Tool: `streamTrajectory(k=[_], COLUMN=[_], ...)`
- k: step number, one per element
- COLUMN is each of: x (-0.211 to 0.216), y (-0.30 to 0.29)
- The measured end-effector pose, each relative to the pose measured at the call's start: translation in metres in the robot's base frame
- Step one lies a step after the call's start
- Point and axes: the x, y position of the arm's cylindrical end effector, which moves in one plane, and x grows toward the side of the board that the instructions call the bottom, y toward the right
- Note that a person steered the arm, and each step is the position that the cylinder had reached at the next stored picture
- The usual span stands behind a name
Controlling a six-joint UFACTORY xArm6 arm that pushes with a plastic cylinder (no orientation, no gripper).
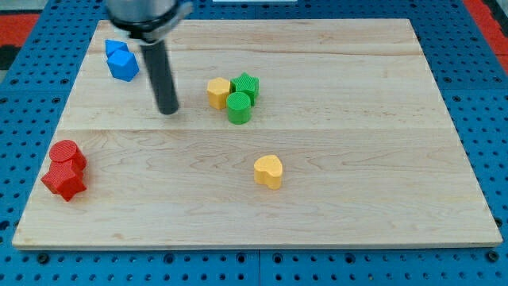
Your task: Slide blue cube towards yellow hexagon
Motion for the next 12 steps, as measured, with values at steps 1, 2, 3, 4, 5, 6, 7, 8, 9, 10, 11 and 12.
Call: streamTrajectory(k=[1,2,3,4,5,6,7,8,9,10,11,12], x=[-0.003,-0.032,-0.069,-0.096,-0.123,-0.168,-0.182,-0.183,-0.180,-0.171,-0.162,-0.163], y=[-0.045,-0.047,-0.047,-0.034,-0.026,-0.031,-0.053,-0.108,-0.128,-0.110,-0.085,-0.109])
